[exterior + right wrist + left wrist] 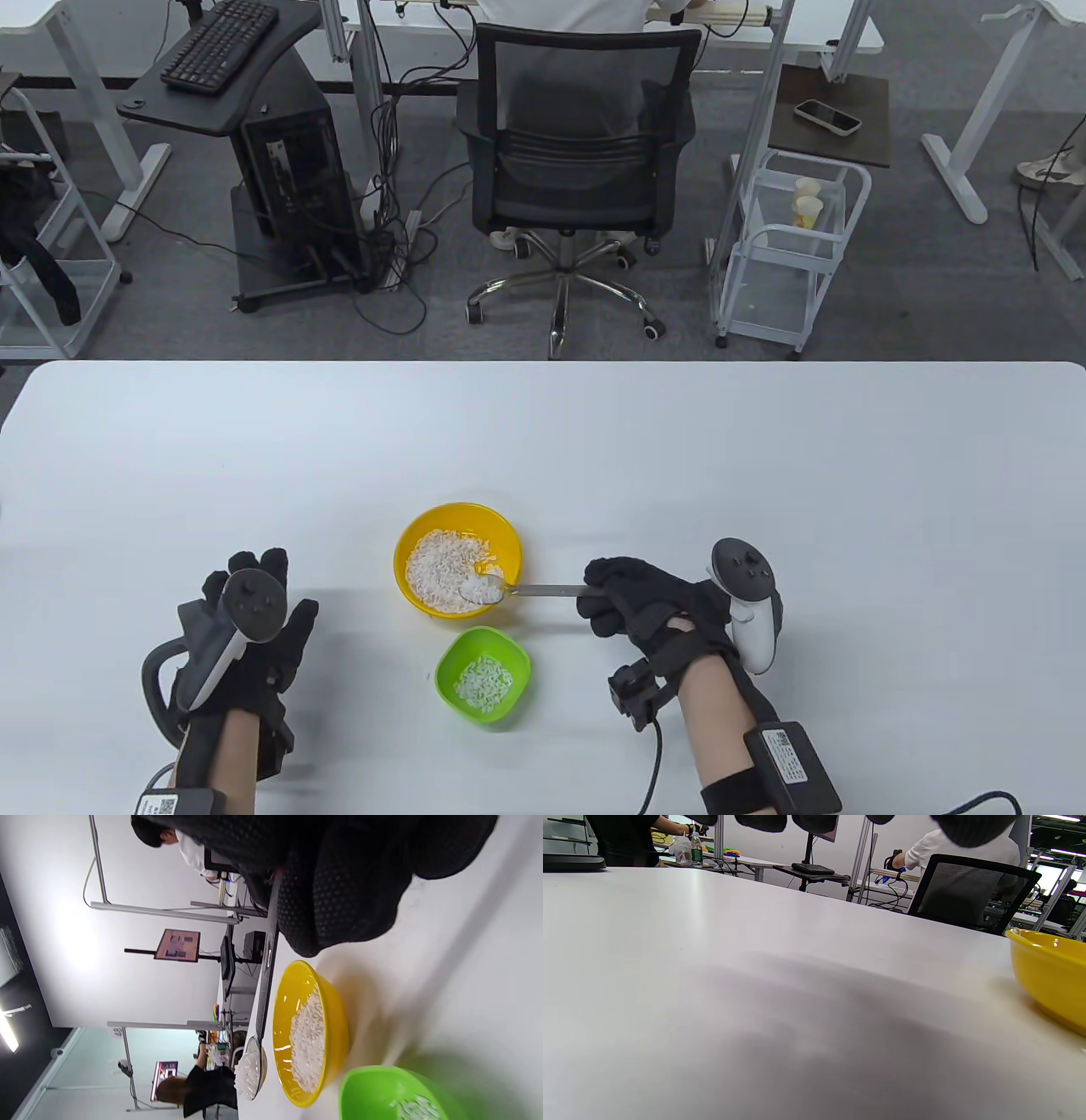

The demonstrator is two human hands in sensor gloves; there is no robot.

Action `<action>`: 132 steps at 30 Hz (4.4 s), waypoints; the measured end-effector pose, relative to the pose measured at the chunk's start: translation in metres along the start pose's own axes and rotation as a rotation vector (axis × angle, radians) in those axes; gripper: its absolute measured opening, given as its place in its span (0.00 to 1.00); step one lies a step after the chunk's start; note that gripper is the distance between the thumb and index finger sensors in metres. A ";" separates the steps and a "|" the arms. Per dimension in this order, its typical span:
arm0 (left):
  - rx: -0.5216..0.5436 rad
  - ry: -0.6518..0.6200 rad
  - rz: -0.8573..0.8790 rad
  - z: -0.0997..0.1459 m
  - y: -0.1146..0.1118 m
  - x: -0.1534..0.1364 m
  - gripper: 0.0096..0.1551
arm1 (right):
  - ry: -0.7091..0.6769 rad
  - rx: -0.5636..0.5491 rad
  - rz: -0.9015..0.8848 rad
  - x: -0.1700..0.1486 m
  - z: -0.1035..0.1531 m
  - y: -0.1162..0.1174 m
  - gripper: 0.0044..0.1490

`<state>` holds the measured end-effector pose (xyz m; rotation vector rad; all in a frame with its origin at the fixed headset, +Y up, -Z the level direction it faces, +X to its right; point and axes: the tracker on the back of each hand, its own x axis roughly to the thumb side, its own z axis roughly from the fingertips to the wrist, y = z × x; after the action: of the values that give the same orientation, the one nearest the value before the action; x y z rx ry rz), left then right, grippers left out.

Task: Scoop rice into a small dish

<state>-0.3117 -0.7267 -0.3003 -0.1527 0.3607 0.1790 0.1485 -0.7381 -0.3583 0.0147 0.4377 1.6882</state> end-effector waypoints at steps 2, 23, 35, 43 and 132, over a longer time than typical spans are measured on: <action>-0.002 0.004 -0.005 0.000 0.000 0.000 0.43 | 0.029 0.051 0.047 0.000 0.000 0.001 0.26; -0.018 0.005 -0.002 -0.002 0.001 0.000 0.43 | -0.139 0.059 0.553 0.028 0.011 0.040 0.24; -0.017 0.009 -0.008 -0.002 0.000 -0.001 0.43 | -0.512 -0.100 0.907 0.063 0.043 0.059 0.24; -0.009 0.011 -0.009 -0.002 0.000 0.000 0.43 | -0.659 -0.214 0.622 0.061 0.044 0.053 0.25; -0.029 0.006 -0.026 -0.002 -0.002 0.003 0.43 | -0.742 -0.080 1.170 0.065 0.057 0.095 0.25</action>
<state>-0.3091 -0.7284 -0.3030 -0.1865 0.3621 0.1583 0.0612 -0.6694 -0.2933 0.9659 -0.2936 2.6309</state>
